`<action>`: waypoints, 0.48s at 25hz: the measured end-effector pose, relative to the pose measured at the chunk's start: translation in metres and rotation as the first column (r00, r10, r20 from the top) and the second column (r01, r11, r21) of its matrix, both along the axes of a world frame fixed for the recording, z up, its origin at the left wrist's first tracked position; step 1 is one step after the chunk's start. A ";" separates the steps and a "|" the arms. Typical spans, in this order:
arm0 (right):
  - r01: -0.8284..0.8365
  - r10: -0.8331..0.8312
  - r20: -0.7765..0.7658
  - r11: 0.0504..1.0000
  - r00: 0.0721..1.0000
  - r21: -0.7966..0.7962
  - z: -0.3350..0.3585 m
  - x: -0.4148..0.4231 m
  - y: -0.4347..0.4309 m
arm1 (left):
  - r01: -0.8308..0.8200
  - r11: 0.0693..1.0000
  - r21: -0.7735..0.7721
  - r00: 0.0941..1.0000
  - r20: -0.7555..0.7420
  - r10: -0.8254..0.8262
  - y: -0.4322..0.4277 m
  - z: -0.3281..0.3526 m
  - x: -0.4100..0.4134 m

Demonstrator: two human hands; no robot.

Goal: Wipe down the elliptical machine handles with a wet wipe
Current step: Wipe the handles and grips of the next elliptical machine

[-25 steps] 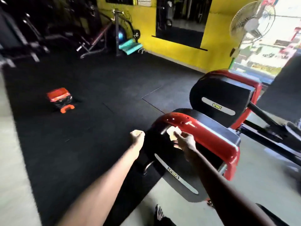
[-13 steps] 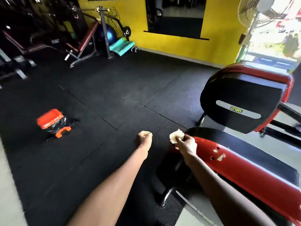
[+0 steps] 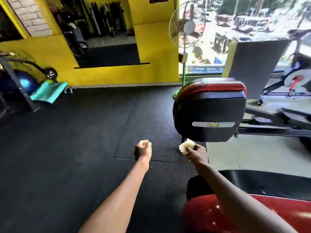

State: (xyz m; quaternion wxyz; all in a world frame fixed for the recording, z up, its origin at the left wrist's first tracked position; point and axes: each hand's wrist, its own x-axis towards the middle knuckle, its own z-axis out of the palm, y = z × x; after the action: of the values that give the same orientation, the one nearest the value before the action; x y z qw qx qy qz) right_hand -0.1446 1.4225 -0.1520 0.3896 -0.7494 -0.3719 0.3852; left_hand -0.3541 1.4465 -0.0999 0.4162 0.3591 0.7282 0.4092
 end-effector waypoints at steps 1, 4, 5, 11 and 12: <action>0.048 -0.048 -0.004 0.999 0.999 -0.006 -0.006 0.008 0.019 | 0.044 0.999 -0.005 0.999 -0.014 -0.044 0.027 0.003 0.005; 0.213 -0.214 0.069 0.977 0.974 0.029 0.020 0.039 0.066 | 0.302 0.953 -0.003 0.950 -0.077 -0.301 0.135 0.029 0.036; 0.298 -0.302 0.076 0.953 0.950 0.055 0.032 0.055 0.074 | 0.376 0.927 0.013 0.922 -0.101 -0.373 0.179 0.034 0.061; 0.671 -0.670 0.097 0.741 0.736 0.033 0.027 0.162 0.146 | 0.609 0.793 -0.019 0.791 -0.064 -0.609 0.327 0.013 0.232; 0.708 -0.709 0.092 0.705 0.699 0.052 0.030 0.183 0.164 | 0.658 0.752 -0.032 0.751 -0.044 -0.659 0.343 0.007 0.266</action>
State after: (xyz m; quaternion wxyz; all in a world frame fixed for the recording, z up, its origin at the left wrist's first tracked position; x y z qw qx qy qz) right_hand 0.0381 1.5865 -0.1216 0.4924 -0.8513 -0.0777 0.1636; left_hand -0.0876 1.7894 -0.0925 0.5171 0.6000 0.5688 0.2216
